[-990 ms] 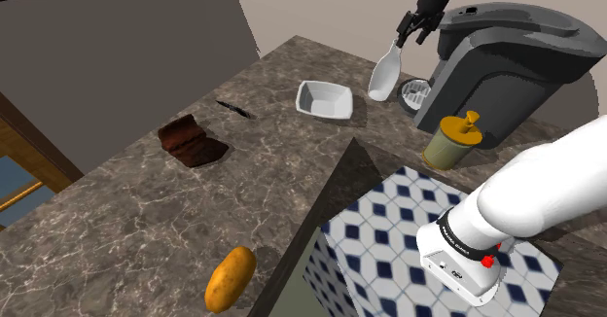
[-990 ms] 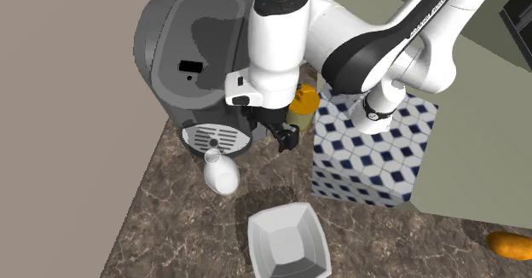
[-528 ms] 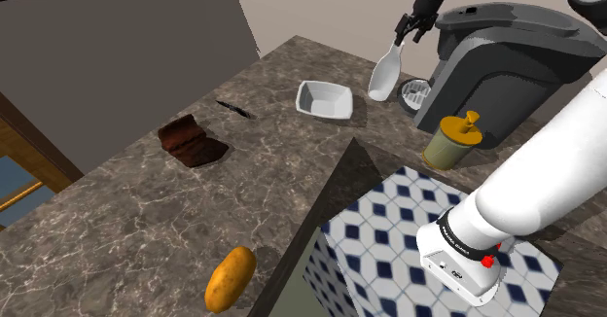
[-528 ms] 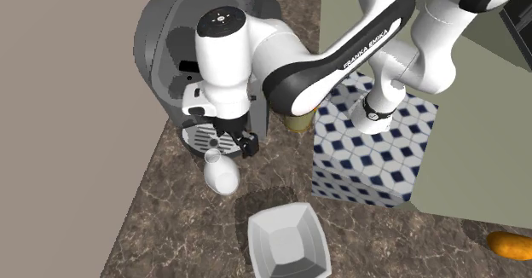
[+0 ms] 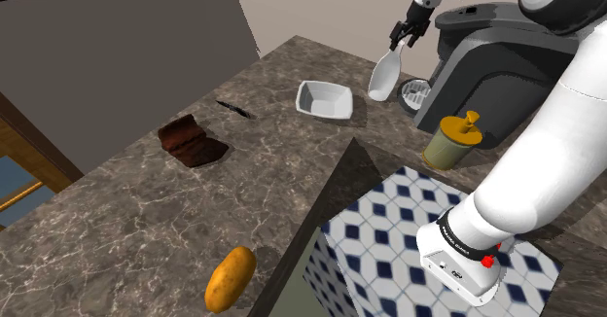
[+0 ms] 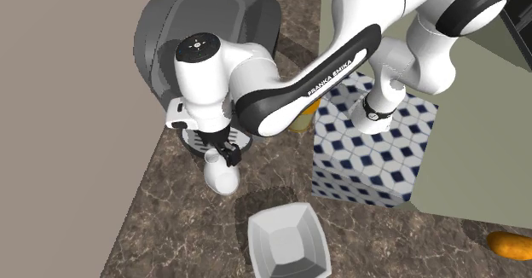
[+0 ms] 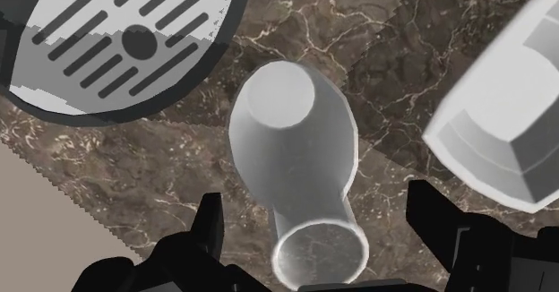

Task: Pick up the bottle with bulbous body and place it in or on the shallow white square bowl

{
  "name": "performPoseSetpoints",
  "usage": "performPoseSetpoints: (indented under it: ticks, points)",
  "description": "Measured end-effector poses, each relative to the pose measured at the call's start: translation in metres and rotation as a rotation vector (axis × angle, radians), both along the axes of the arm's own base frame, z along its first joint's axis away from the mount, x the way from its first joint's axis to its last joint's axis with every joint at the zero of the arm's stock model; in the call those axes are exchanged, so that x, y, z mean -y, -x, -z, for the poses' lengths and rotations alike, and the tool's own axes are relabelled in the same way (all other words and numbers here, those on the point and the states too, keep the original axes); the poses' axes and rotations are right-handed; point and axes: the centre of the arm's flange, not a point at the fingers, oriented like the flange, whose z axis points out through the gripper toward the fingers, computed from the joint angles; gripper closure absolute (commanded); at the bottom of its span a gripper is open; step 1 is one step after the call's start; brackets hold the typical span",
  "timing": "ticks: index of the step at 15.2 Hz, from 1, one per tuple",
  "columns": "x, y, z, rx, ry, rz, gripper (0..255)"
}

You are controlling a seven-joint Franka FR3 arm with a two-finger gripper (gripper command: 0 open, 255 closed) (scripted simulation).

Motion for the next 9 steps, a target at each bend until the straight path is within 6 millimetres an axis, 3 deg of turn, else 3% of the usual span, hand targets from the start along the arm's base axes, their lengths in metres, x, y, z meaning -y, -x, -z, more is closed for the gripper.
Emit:
performPoseSetpoints:
  ticks: [3,9]
  points:
    - [0.001,-0.002,0.016,0.000,0.000,0.000,0]
    - [0.001,-0.001,0.019,0.000,0.000,0.000,0]
